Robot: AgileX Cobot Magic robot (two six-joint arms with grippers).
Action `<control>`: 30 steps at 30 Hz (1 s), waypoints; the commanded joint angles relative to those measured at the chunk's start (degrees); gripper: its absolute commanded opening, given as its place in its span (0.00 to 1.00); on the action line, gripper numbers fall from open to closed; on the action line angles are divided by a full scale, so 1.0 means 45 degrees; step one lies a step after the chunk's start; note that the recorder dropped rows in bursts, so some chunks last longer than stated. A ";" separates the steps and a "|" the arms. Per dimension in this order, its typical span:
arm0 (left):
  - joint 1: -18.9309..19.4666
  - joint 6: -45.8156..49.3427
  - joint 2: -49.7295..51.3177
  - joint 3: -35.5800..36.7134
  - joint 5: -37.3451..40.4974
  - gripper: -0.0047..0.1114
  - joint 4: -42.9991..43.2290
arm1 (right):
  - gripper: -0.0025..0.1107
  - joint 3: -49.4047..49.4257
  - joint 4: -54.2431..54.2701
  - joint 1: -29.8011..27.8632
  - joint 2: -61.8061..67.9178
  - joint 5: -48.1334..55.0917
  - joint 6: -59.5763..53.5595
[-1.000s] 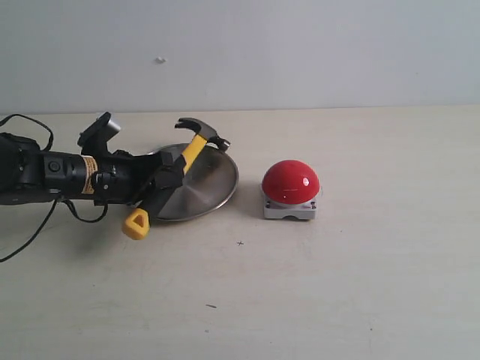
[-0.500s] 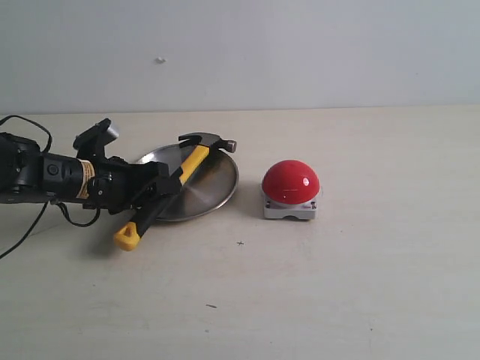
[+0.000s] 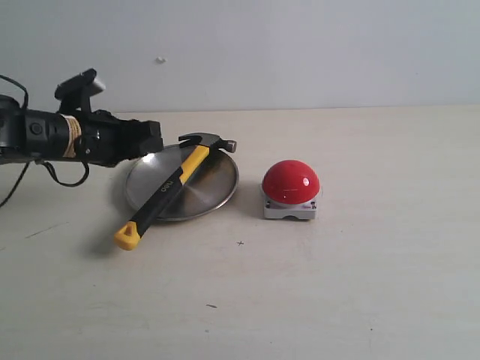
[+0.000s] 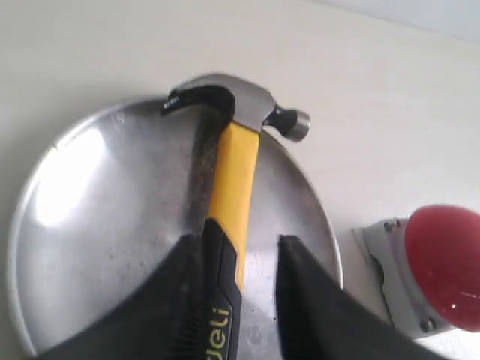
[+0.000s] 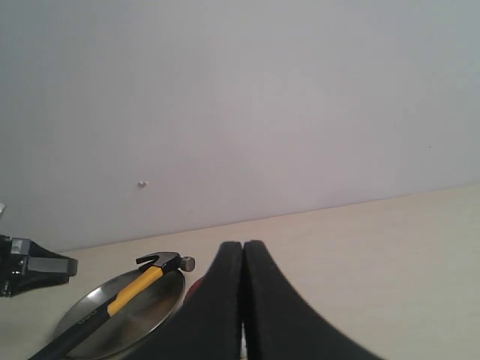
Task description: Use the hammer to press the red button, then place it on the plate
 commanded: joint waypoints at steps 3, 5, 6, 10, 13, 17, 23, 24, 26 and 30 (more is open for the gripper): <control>-0.0002 -0.0010 -0.1745 0.0702 0.0754 0.04 0.0091 | 0.02 0.0009 -0.0007 -0.0007 0.0050 0.0086 -0.0008; -0.0027 0.0012 -0.2343 0.1206 0.1244 0.04 -0.0019 | 0.02 0.0009 -0.0007 -0.0007 0.0050 0.0086 -0.0008; -0.0027 0.0192 -0.2781 0.1487 0.1544 0.04 -0.0019 | 0.02 0.0009 -0.0007 -0.0007 0.0050 0.0086 -0.0008; -0.0027 0.1176 -0.4542 0.2830 0.2060 0.04 -0.0081 | 0.02 0.0009 -0.0007 -0.0007 0.0050 0.0086 -0.0008; -0.0027 0.1972 -0.6140 0.3903 0.2213 0.04 -0.0494 | 0.02 0.0009 -0.0007 -0.0007 0.0050 0.0086 -0.0008; -0.0027 0.2797 -0.8655 0.5278 0.2392 0.04 -0.1548 | 0.02 0.0009 -0.0007 -0.0007 0.0050 0.0179 -0.0008; -0.0027 0.3022 -1.2603 0.7440 0.2190 0.04 -0.1805 | 0.02 0.0009 -0.0007 -0.0007 0.0050 0.0209 -0.0008; -0.0027 0.3022 -1.3270 0.7771 0.2190 0.04 -0.1961 | 0.02 0.0009 -0.0007 -0.0007 0.0050 0.0209 -0.0008; -0.0027 0.3022 -1.4459 0.8333 0.2190 0.04 -0.2206 | 0.02 0.0009 -0.0007 -0.0007 0.0050 0.0209 -0.0008; -0.0027 0.3022 -1.6888 0.9340 0.2213 0.04 -0.2853 | 0.02 0.0009 -0.0007 -0.0007 0.0050 0.0209 -0.0008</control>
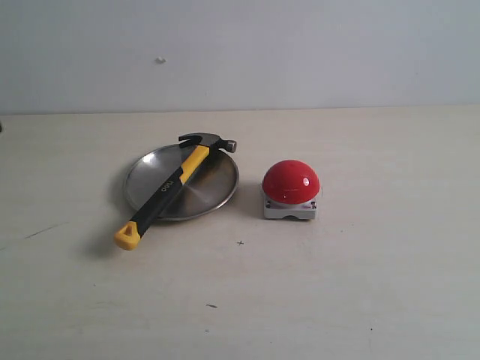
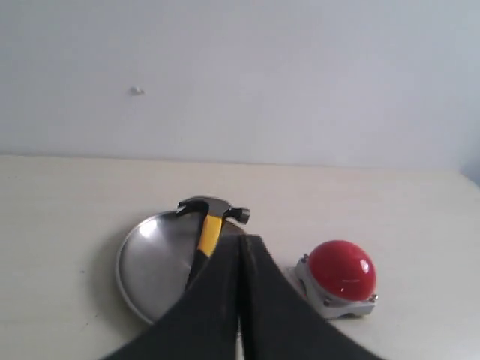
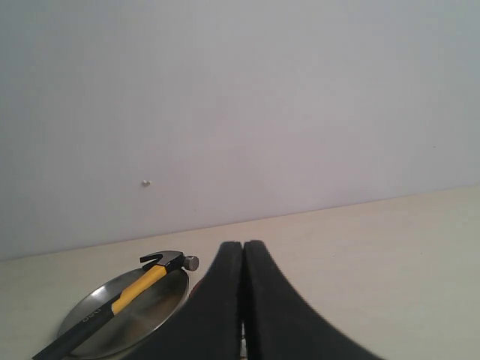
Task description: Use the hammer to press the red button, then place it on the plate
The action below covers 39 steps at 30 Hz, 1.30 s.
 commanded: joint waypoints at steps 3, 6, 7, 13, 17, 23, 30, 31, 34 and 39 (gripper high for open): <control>-0.0027 0.0049 -0.3518 0.1400 0.0209 0.04 -0.0746 | 0.02 0.0009 -0.0007 -0.0007 0.0050 0.0101 -0.0008; -0.0027 0.0049 -0.4657 0.1903 0.0339 0.04 -0.0746 | 0.02 0.0009 -0.0007 -0.0007 0.0050 0.0101 -0.0008; -0.0027 0.0049 -0.4950 0.2057 0.0413 0.04 -0.0679 | 0.02 0.0009 -0.0007 -0.0007 0.0050 0.0101 -0.0008; -0.0027 0.0070 -0.6238 0.2863 0.0830 0.04 -0.0485 | 0.02 0.0009 -0.0007 -0.0007 0.0050 0.0101 -0.0008; -0.0027 0.0205 -0.6969 0.3393 0.1050 0.04 -0.0454 | 0.02 0.0009 -0.0007 -0.0007 0.0050 0.0101 -0.0008; -0.0027 -0.5661 -0.8202 0.3575 0.1465 0.04 0.6234 | 0.02 0.0009 -0.0007 -0.0007 0.0050 0.0101 -0.0008; -0.0027 -0.6913 -0.9447 0.3746 0.1399 0.04 0.7245 | 0.02 0.0009 -0.0007 -0.0007 0.0050 0.0101 -0.0008; -0.0027 -0.7052 -0.9567 0.3804 0.1362 0.04 0.7645 | 0.02 0.0009 -0.0007 -0.0007 0.0050 0.0101 -0.0008; -0.0027 -0.8115 -0.9903 0.3982 0.1340 0.04 0.8163 | 0.02 0.0009 -0.0007 -0.0007 0.0050 0.0101 -0.0008; -0.0027 -0.8115 -0.9996 0.4098 0.1495 0.04 0.8163 | 0.02 0.0009 -0.0007 -0.0007 0.0050 0.0101 -0.0008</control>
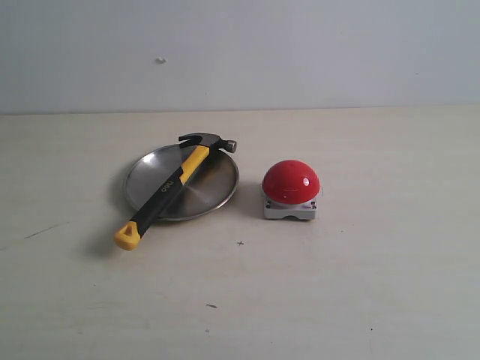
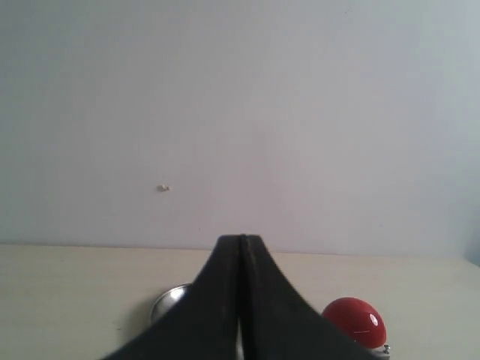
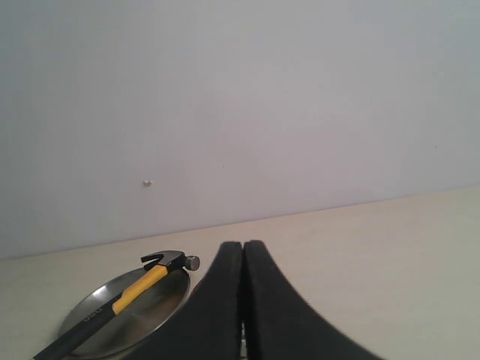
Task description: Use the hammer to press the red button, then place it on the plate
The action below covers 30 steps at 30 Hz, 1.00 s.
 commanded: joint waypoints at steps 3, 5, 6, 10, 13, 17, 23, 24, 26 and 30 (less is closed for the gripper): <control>-0.0027 -0.0202 -0.0082 0.0079 -0.0204 0.04 0.0178 | 0.02 0.0009 -0.0007 -0.0007 0.0050 0.0051 -0.0008; -0.0027 0.0555 -0.0082 0.0140 -0.0344 0.04 -0.0361 | 0.02 0.0009 -0.0007 -0.0007 0.0050 0.0051 -0.0008; -0.0027 0.1264 -0.0082 0.0204 -0.0457 0.04 -0.0947 | 0.02 0.0009 -0.0007 -0.0007 0.0050 0.0051 -0.0008; -0.0027 0.3049 -0.0082 0.0304 0.0273 0.04 -0.1780 | 0.02 0.0009 -0.0007 -0.0007 0.0050 0.0051 -0.0008; -0.0027 0.5318 -0.0082 0.0643 0.2018 0.04 -0.5096 | 0.02 0.0009 -0.0007 -0.0007 0.0050 0.0051 -0.0008; -0.0027 1.3387 -0.0082 0.0847 0.3521 0.04 -1.2174 | 0.02 0.0009 -0.0007 -0.0007 0.0050 0.0129 -0.0008; -0.0027 1.7032 -0.0082 0.1082 0.3499 0.04 -1.5156 | 0.02 0.0009 -0.0007 -0.0007 0.0050 0.0239 -0.0008; -0.0027 1.7032 -0.0082 0.1082 0.3707 0.04 -1.5652 | 0.02 0.0009 -0.0007 -0.0007 0.0050 0.0239 -0.0008; -0.0027 1.7592 -0.0082 0.1082 0.3783 0.04 -1.6945 | 0.02 0.0009 -0.0007 -0.0007 0.0050 0.0239 -0.0008; -0.0027 1.9628 -0.0082 0.1082 0.3845 0.04 -1.8133 | 0.02 0.0009 -0.0007 -0.0007 0.0050 0.0239 -0.0008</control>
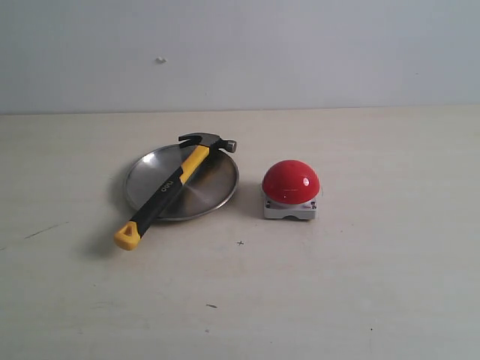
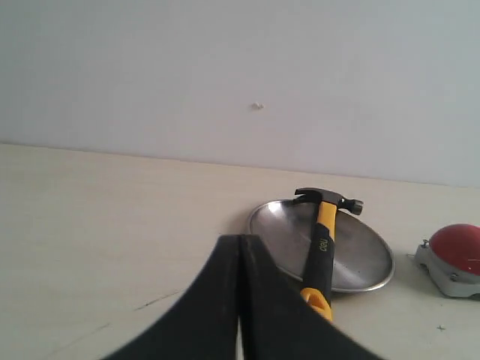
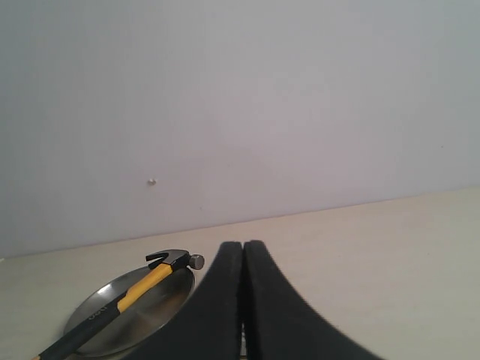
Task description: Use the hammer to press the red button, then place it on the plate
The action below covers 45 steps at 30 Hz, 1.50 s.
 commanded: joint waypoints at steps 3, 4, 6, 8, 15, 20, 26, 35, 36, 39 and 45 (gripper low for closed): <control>-0.0027 0.1253 -0.0082 0.0041 0.1037 0.04 -0.0079 | 0.02 0.0009 -0.0007 -0.0007 0.0050 0.0100 -0.0008; -0.0027 0.1253 -0.0082 0.0041 0.1185 0.04 -0.0160 | 0.02 0.0009 -0.0007 -0.0007 0.0050 0.0100 -0.0008; -0.0027 0.1253 -0.0082 0.0041 0.1185 0.04 -0.0335 | 0.02 0.0009 -0.0007 -0.0007 0.0050 0.0100 -0.0008; -0.0027 0.1472 -0.0082 0.0041 0.1154 0.04 -0.0639 | 0.02 0.0009 -0.0007 -0.0007 0.0050 0.0100 -0.0008; -0.0027 0.3825 -0.0082 0.0041 0.1077 0.04 -0.1287 | 0.02 0.0009 -0.0007 -0.0007 0.0050 0.0100 -0.0008; -0.0027 0.4003 -0.0082 0.0041 0.1132 0.04 -0.1152 | 0.02 0.0009 -0.0007 -0.0007 0.0050 0.0100 -0.0008; -0.0027 0.4027 -0.0082 0.0041 0.1132 0.04 -0.1154 | 0.02 0.0009 -0.0007 -0.0007 0.0050 0.0100 -0.0008; -0.0027 0.4027 -0.0082 0.0041 0.1132 0.04 -0.1154 | 0.02 0.0009 -0.0007 -0.0007 0.0050 0.0100 -0.0008; -0.0027 0.4027 -0.0082 0.0041 0.1132 0.04 -0.1154 | 0.02 0.0009 -0.0007 -0.0007 0.0050 0.0100 -0.0008; -0.0027 0.4027 -0.0082 0.0041 0.1132 0.04 -0.1154 | 0.02 0.0009 -0.0007 -0.0007 0.0050 0.0100 -0.0008; -0.0027 0.4040 -0.0082 0.0041 0.1132 0.04 -0.1154 | 0.02 0.0009 -0.0007 -0.0007 0.0050 0.0100 -0.0008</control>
